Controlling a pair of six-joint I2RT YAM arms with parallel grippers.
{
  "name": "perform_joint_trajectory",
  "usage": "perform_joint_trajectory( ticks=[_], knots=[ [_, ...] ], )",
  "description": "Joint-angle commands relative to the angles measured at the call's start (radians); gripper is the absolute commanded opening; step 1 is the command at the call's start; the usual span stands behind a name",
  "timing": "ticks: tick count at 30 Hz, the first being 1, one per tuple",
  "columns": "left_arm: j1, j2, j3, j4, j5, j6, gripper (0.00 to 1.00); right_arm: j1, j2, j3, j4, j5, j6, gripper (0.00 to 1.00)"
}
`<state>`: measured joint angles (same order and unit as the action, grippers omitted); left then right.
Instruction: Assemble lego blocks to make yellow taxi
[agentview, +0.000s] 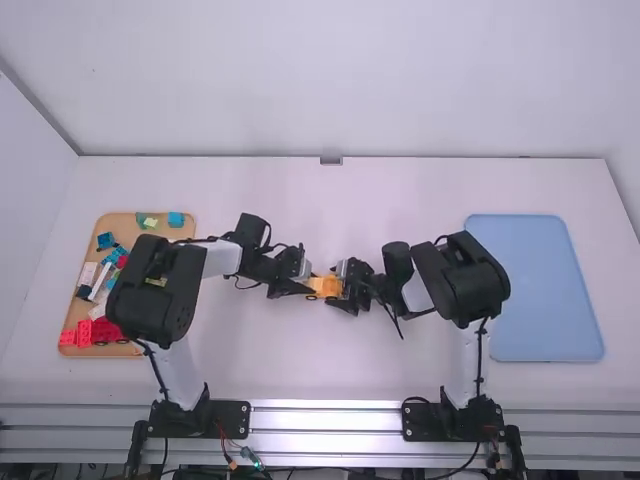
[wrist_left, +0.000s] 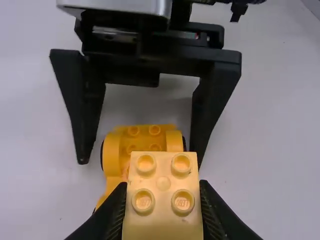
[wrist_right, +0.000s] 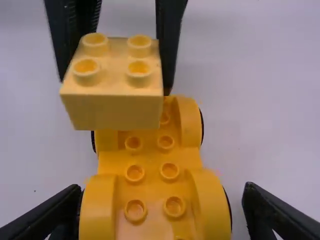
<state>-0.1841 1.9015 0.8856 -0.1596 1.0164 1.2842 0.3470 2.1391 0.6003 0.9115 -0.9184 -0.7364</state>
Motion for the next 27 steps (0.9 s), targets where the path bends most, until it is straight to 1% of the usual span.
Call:
perform_joint_trajectory(
  ticks=[1,2,3,4,5,6,12,14,16,19,22,27],
  knots=[
    [0.0,-0.018,0.003,-0.003,0.012,-0.02,0.02,-0.001,0.011,-0.006,-0.001,-0.024,-0.024,0.76],
    [0.0,-0.018,0.003,-0.003,0.01,-0.021,0.02,-0.001,0.011,-0.005,-0.002,-0.027,-0.024,0.71],
    [0.0,-0.018,0.003,-0.003,0.009,-0.021,0.01,0.0,0.011,-0.005,-0.002,-0.027,-0.024,0.69],
    [0.001,-0.018,0.002,-0.005,0.003,-0.025,0.02,0.002,0.011,-0.003,-0.002,-0.027,-0.024,0.61],
    [0.0,-0.018,0.002,-0.006,-0.005,-0.026,0.01,0.002,0.011,-0.003,0.0,-0.027,-0.024,0.59],
    [0.0,-0.018,0.002,-0.008,-0.013,-0.035,0.02,0.002,0.011,-0.005,0.0,-0.027,-0.025,0.55],
    [0.001,-0.018,0.002,-0.01,-0.023,-0.039,0.02,0.0,0.011,-0.022,0.0,-0.031,-0.032,0.54],
    [0.0,-0.018,0.002,-0.011,-0.023,-0.04,0.02,0.0,0.011,-0.038,0.0,-0.062,-0.077,0.53],
    [0.001,-0.018,0.001,-0.011,-0.022,-0.039,0.02,0.0,0.011,-0.046,0.008,-0.077,-0.082,0.54],
    [0.0,-0.014,-0.005,-0.008,-0.008,-0.039,0.02,0.0,0.011,-0.058,0.04,-0.06,-0.045,0.55],
    [0.001,-0.015,-0.021,-0.007,-0.013,-0.039,0.02,0.0,0.011,-0.074,0.105,-0.02,0.031,0.57],
    [0.001,-0.015,-0.027,0.0,-0.013,-0.039,0.02,0.0,0.011,-0.078,0.117,-0.016,0.034,0.57]
  ],
)
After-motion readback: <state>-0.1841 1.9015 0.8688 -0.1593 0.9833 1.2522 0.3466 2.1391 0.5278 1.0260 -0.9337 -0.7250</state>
